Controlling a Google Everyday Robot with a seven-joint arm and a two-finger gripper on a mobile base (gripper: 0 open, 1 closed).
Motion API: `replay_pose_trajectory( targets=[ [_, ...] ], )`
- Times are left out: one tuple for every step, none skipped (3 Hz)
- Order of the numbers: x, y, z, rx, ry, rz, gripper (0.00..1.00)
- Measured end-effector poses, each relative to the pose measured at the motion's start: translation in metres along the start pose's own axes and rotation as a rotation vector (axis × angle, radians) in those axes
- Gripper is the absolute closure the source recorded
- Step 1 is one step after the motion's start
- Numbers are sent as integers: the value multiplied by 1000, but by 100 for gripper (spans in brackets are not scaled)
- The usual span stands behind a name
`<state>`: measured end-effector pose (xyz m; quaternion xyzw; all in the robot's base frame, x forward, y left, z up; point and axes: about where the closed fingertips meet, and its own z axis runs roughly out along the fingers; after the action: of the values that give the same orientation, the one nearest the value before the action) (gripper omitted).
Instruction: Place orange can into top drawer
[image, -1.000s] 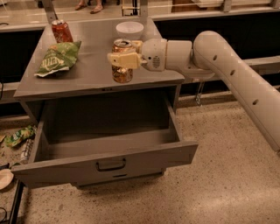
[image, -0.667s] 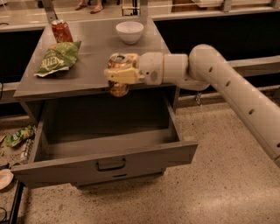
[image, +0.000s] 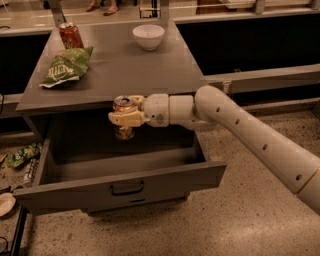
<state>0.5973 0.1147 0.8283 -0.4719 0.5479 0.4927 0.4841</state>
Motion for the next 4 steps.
replay_pose_trajectory(
  targets=[
    [4,-4,3,19,0,7,100],
    [33,4,15,2,-19,26,100],
    [68,7,35,-75,-18,-10,100],
    [81,2,47,-132,0,-45,100]
  ],
)
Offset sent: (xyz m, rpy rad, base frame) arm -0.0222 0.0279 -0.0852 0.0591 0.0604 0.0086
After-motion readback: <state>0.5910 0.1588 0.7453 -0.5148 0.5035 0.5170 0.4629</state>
